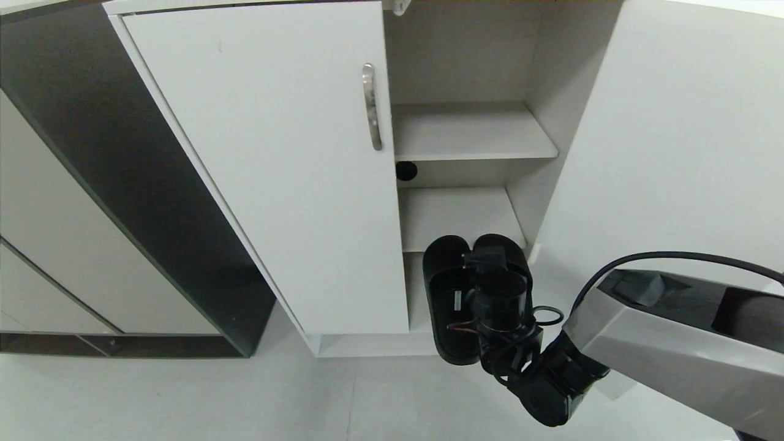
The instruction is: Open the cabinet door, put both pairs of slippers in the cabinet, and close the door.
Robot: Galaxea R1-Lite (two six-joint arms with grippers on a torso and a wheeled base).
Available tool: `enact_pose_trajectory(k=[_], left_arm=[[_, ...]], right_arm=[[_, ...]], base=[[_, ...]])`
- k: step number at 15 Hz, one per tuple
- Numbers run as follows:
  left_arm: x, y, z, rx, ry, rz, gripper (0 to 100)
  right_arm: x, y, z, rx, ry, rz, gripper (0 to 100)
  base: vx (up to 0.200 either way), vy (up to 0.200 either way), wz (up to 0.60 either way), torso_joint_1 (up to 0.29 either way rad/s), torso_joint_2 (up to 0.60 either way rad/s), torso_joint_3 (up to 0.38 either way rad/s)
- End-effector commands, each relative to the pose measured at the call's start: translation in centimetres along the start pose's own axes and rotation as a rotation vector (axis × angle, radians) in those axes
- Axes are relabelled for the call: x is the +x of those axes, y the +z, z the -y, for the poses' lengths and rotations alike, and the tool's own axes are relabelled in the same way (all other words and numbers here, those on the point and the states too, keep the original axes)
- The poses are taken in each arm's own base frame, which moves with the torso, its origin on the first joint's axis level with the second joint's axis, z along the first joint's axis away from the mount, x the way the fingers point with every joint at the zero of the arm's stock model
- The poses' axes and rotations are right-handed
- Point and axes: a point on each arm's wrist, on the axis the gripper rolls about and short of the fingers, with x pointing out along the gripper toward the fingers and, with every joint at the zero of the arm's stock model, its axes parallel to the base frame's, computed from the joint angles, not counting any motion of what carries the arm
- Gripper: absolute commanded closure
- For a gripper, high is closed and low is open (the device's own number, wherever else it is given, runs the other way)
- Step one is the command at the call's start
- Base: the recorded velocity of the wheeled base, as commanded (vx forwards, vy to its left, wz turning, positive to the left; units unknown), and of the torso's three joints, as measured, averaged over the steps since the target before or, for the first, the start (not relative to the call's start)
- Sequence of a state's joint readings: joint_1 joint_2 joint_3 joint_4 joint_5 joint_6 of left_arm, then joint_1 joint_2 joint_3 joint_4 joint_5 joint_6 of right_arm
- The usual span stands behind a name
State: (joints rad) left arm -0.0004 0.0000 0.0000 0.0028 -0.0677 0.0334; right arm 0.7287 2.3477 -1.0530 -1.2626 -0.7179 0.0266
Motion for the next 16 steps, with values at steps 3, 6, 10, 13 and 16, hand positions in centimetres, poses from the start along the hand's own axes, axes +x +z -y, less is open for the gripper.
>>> enact_pose_trajectory(k=[3,6,10,13,16], left_arm=[[0.0,0.0,0.0,0.0,-0.001,-0.002,100],[0.0,0.0,0.0,-0.001,-0.001,-0.002,100],[0.0,0.0,0.0,0.0,-0.001,-0.002,100],[0.0,0.0,0.0,-0.001,-0.001,-0.002,100],[0.0,0.0,0.0,-0.001,0.001,-0.002,100]], right_arm=[[0.0,0.2,0.0,-0.002,0.002,0.006,100],[1.2,0.7,1.8,-0.006,-0.077,0.015,100],[2.5,1.2,2.8,0.002,-0.11,0.028,100],[3.3,0.8,3.1,0.003,-0.093,0.031,100],[4.1,0.8,3.1,0.013,-0.099,0.043,100]], base=[[0.2,0.0,0.0,0.006,0.0,0.002],[0.133,0.0,0.0,0.002,0.01,0.0],[0.0,0.0,0.0,0.0,0.0,0.0],[0.133,0.0,0.0,0.002,0.0,0.0],[0.133,0.0,0.0,-0.005,0.0,0.002]])
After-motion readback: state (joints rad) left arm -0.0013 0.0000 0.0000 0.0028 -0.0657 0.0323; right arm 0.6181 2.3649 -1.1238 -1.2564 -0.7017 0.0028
